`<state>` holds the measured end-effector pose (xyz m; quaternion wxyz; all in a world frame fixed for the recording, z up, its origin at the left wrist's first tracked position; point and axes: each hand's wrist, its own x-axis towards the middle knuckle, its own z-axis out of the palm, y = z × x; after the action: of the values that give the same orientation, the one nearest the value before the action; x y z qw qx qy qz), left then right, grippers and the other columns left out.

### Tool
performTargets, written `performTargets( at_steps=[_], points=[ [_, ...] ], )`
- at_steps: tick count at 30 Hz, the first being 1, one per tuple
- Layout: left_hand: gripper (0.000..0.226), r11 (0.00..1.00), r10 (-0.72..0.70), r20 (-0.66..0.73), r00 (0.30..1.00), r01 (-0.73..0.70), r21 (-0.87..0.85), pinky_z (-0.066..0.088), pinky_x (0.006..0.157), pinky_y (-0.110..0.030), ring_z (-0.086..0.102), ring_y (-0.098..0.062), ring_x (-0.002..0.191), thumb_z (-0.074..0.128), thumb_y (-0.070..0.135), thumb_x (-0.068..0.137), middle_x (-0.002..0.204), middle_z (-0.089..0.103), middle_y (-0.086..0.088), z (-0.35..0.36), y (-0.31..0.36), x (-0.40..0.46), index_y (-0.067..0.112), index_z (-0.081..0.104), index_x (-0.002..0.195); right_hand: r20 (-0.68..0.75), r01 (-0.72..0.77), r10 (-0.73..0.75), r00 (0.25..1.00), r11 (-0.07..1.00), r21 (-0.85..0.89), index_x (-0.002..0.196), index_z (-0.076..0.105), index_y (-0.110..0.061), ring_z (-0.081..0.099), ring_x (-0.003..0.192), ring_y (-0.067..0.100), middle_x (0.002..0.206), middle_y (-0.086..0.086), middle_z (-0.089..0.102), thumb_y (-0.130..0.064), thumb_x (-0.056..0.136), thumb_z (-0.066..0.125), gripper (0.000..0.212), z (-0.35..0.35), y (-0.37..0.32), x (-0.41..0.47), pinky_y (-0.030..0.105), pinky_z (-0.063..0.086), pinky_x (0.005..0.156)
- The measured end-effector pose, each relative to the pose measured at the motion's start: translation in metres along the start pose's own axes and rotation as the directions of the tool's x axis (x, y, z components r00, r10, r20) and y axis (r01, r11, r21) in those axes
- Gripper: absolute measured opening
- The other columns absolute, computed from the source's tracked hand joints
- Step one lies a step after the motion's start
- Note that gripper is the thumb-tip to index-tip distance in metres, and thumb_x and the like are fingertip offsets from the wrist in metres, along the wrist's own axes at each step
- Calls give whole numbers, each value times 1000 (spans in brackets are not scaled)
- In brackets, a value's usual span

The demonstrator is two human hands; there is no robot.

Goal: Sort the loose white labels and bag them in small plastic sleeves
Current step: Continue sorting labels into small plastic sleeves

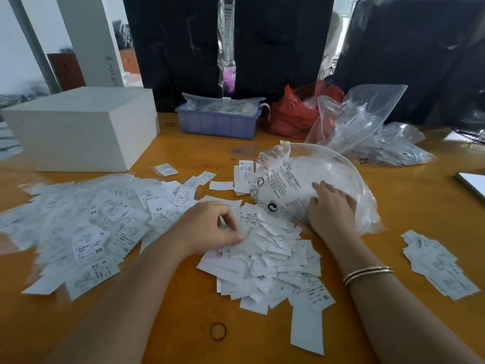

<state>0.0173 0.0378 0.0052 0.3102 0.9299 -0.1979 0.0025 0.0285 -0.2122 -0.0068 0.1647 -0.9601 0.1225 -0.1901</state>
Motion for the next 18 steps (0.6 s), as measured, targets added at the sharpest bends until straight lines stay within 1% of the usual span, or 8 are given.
performTargets(
  at_steps=[2,4,6,10,12,15,17,18],
  points=[
    [22,1000,-4,6,1000,4,18,48,68,-24,55,-1,79,73,51,73,85,60,18,0,0,-1,32,64,78,97,33,-26,995,997,-73,134,47,-15,41,127,25,137,6,51,-13,94,34,42,3,-2,0,38,21,108],
    [30,997,-11,14,1000,10,79,48,69,-23,55,1,79,69,60,71,87,59,19,-2,0,-2,35,63,85,77,50,-43,996,994,-93,124,56,-16,47,114,25,122,5,59,-11,93,35,37,2,-2,0,37,27,101],
    [31,995,-16,25,1000,13,102,48,69,-22,55,0,79,70,61,70,87,59,18,-4,1,-3,36,62,86,21,34,-33,999,999,-27,120,62,-19,48,113,23,120,3,62,-10,92,41,36,1,-2,2,36,27,100],
    [15,1000,-12,27,1000,12,9,42,61,-13,55,-1,74,74,38,78,81,60,17,-1,4,-2,33,59,75,-106,14,4,994,987,161,101,70,-22,49,108,21,107,-1,66,-14,89,53,22,1,-1,1,33,23,95],
    [16,999,-8,5,1000,8,-41,41,55,-7,56,3,71,72,27,81,79,61,16,-1,5,-3,33,59,74,-169,21,19,985,973,228,96,69,-20,51,105,21,103,-1,67,-16,89,57,15,0,0,-1,33,23,91],
    [16,987,-18,-154,988,-8,-161,45,53,-6,58,4,74,69,22,84,80,61,15,-6,6,-2,33,58,79,-302,99,21,953,922,375,90,66,-17,54,103,21,97,-4,67,-15,89,61,6,-3,-4,-1,31,25,89],
    [12,988,-65,-354,933,11,-154,44,48,-8,58,0,72,66,22,86,82,61,16,-11,3,-1,31,57,86,-376,233,-36,926,837,495,86,63,-17,58,91,14,85,-10,64,-9,88,63,8,-5,-9,-5,30,38,89],
    [10,995,-75,-454,888,37,-93,44,52,-10,57,-2,70,65,22,87,83,62,14,-13,1,0,28,58,91,-380,283,-62,923,778,561,84,60,-20,58,82,7,81,-13,63,-7,87,63,14,-6,-12,-8,24,44,83]
  ],
)
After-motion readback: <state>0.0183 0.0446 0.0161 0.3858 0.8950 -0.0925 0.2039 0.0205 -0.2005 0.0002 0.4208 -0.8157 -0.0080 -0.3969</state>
